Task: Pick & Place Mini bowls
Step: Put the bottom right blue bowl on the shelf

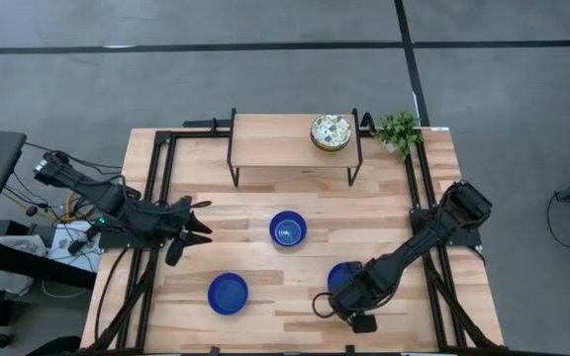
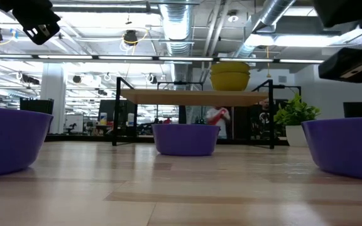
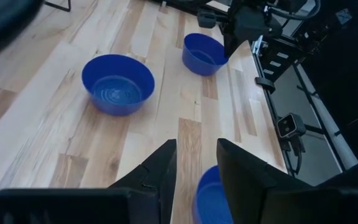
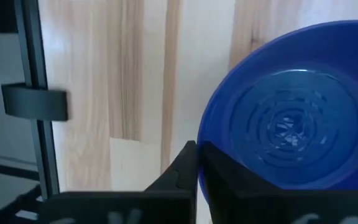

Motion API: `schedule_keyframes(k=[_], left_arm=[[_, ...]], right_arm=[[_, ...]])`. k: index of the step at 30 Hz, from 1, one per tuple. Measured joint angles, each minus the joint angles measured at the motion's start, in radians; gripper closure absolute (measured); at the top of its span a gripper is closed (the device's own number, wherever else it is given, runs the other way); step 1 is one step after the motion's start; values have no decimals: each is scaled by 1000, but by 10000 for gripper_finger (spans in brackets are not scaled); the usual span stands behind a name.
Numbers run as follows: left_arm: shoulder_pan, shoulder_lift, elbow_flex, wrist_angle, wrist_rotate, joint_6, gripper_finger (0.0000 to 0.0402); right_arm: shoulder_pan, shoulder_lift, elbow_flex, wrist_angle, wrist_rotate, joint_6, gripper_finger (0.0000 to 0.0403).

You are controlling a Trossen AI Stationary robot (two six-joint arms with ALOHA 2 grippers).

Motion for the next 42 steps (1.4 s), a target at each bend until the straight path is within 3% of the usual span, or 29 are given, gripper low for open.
schedule_keyframes(k=[14,25,33,42], left_arm=[[0,148,0,196,0,0,290],[0,279,0,375,0,11,290],[0,409,0,539,0,216,290],[0,528,0,779,-1,613,290]], right_arm=[[-19,-1,116,-5,62,-28,403],[-26,-1,226,-177,118,-331,402],[-26,-1,262,-272,138,-647,402],[-86,-1,338,-382,227,-781,403]])
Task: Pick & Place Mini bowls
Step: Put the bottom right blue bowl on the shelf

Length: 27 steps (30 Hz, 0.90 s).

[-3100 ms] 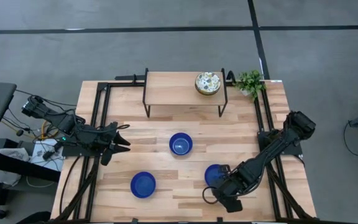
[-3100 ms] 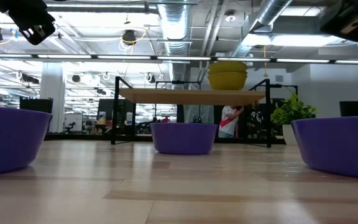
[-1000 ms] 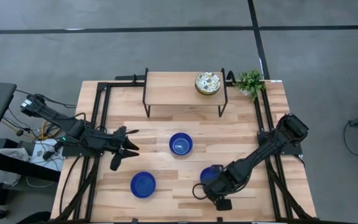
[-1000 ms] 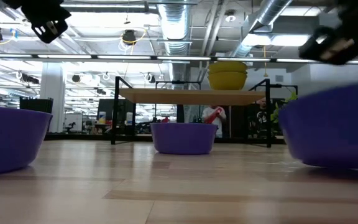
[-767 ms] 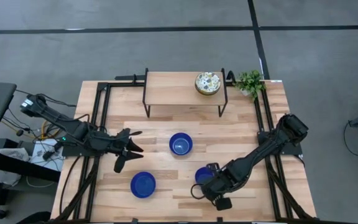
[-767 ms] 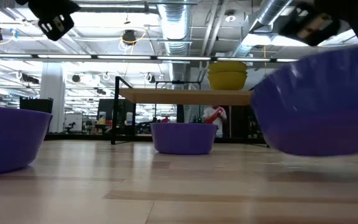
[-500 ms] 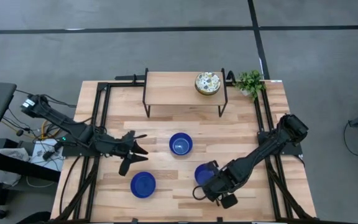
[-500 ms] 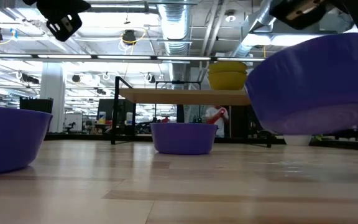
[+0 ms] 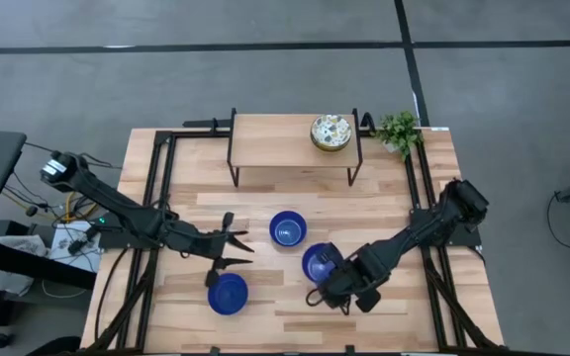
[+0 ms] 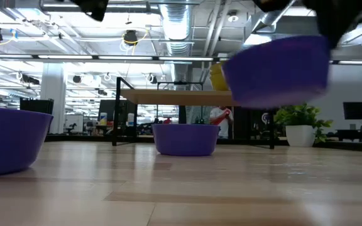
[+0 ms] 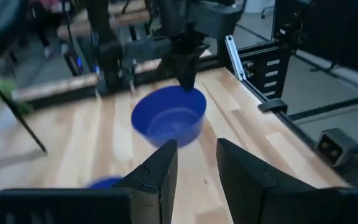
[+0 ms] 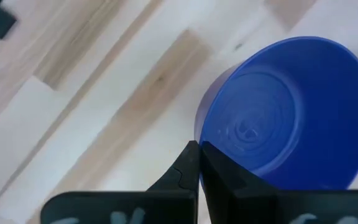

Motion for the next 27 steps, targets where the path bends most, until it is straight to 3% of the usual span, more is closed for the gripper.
schedule_keyframes(k=[10,16,20,27], left_arm=[[2,20,0,143,-110,403,290],[2,19,0,165,-182,590,290],[2,11,1,175,-224,614,290],[2,4,1,176,-290,614,290]], right_arm=[[-109,0,232,-34,12,-239,403],[-193,-1,322,-35,-84,-378,403],[-232,0,342,-58,-148,-416,403],[-241,8,345,-56,-222,-343,403]])
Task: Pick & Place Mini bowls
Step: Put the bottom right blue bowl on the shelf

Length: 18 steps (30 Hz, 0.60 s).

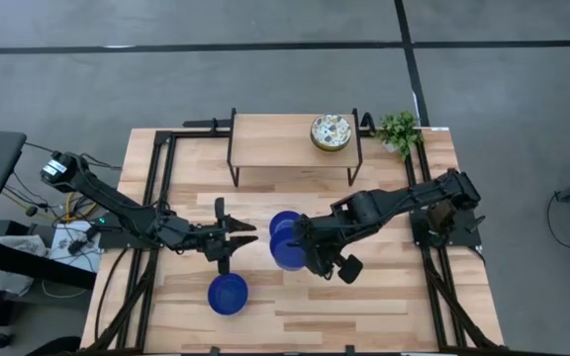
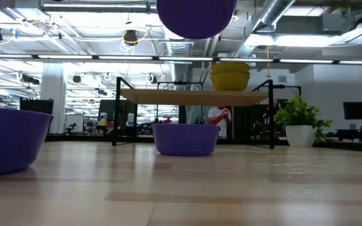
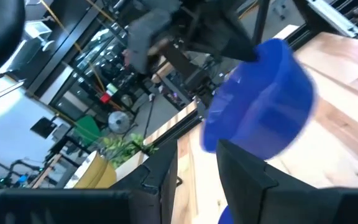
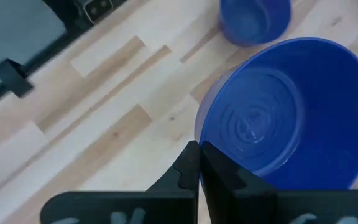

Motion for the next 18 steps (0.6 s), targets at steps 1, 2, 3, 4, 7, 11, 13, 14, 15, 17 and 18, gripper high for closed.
schedule_keyframes(k=[1,2,3,4,7,11,13,14,15,17,18], left_arm=[[0,0,0,2,-5,0,290],[0,0,0,4,-6,0,290],[0,0,0,8,-6,0,290],[1,0,0,13,-6,0,290],[7,-6,0,32,-6,0,290],[20,-34,0,82,-6,0,290],[24,-51,0,96,-6,0,290],[27,-60,1,101,-6,0,290],[29,-66,5,101,-7,0,290],[29,-74,21,101,-6,0,290],[29,-77,30,101,-4,7,290]], right_arm=[[0,6,0,-1,-8,12,403],[0,10,-2,-7,-10,30,403],[0,15,-3,-15,-10,48,403],[0,21,-2,-12,-11,63,403],[0,26,-2,-28,-12,112,403],[-7,26,-2,-12,-10,167,403],[-12,26,-2,-5,-7,199,403],[-14,26,-2,-1,-6,206,403],[-14,26,-2,0,-6,208,403],[-14,26,-2,2,-3,209,403],[-14,26,-2,4,-3,210,403]])
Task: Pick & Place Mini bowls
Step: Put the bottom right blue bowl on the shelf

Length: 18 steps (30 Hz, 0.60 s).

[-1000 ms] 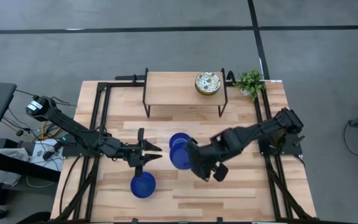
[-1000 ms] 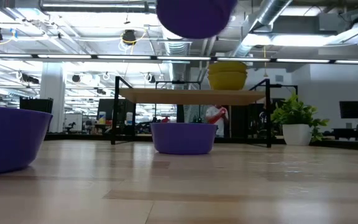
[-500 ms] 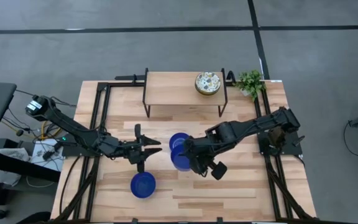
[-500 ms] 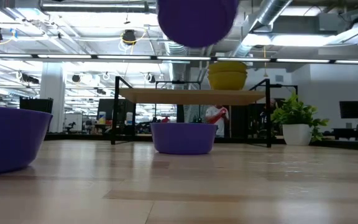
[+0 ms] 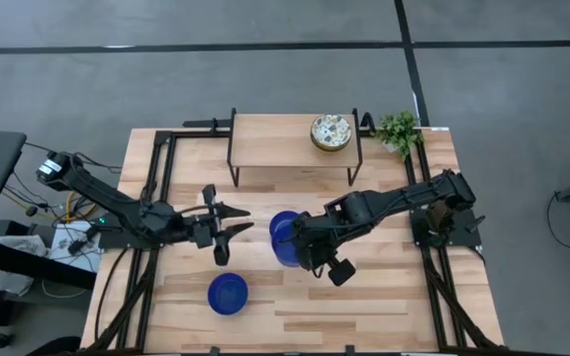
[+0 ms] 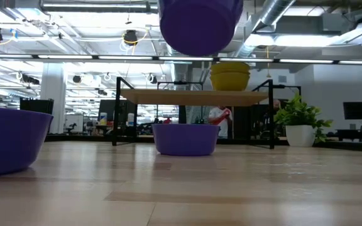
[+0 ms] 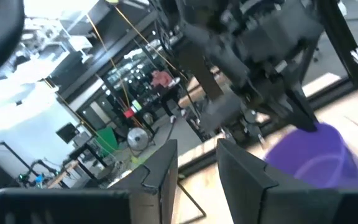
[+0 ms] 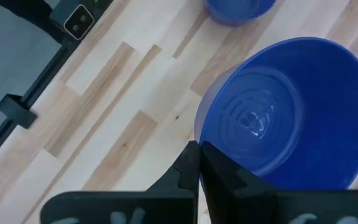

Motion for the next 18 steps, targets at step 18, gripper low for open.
schedule_keyframes(k=[18], left_arm=[[-1,-7,10,7,34,38,290]], right_arm=[[-6,0,0,-6,6,-11,403]])
